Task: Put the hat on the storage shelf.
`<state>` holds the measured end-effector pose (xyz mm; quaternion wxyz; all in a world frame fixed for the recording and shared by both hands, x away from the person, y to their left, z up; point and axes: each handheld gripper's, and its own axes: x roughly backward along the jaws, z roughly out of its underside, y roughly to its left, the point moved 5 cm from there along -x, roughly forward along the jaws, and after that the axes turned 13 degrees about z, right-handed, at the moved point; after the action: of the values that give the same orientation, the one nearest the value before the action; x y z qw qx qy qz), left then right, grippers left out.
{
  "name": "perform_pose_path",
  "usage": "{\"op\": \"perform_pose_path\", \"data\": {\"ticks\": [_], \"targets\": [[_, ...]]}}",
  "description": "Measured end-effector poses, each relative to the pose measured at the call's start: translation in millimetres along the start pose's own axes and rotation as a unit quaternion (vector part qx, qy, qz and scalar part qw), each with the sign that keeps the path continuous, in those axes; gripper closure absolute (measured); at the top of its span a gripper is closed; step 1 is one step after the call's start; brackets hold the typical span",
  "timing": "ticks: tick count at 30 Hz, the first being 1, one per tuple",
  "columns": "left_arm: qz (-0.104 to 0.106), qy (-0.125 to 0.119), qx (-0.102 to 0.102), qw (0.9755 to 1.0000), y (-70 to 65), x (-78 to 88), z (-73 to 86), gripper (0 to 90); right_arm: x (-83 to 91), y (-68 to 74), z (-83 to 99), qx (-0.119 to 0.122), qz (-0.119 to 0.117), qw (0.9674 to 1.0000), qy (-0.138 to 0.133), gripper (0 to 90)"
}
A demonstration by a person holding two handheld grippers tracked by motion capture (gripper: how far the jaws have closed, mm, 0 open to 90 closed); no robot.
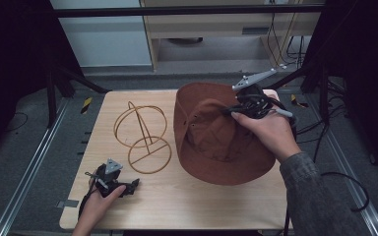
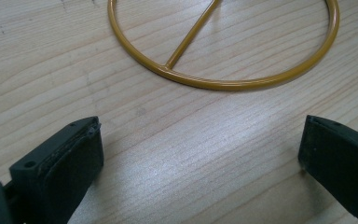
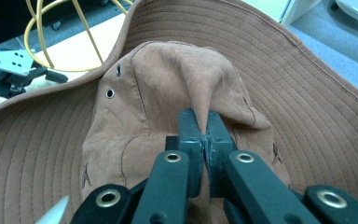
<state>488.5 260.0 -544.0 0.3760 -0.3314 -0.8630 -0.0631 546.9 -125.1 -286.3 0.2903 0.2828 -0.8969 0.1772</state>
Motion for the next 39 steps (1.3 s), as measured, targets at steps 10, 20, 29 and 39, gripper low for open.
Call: {"op": "perform_pose_path", "data": {"ticks": [10,20,29,39], "targets": [[0.000,0.001,-0.001,1.0000,0.1,0.1,0.1,0.0,6.8,1.5,-11.4,-0.006,0.001,0.9999,-0.015,88.6],[0.000,-0.001,0.000,1.0000,0.0,-0.1,0.0,0.0,18.3,7.0,-26.9,-0.013,-0.004,0.9989,-0.046,88.7],[0.000,-0.001,0.000,1.0000,0.0,-0.1,0.1,0.0,33.9,15.6,-40.7,-0.003,-0.009,0.9978,-0.065,88.7],[0.000,-0.003,0.000,1.0000,-0.2,-0.3,0.0,0.0,38.3,30.9,-60.3,0.006,-0.015,0.9963,-0.085,88.6]]}}
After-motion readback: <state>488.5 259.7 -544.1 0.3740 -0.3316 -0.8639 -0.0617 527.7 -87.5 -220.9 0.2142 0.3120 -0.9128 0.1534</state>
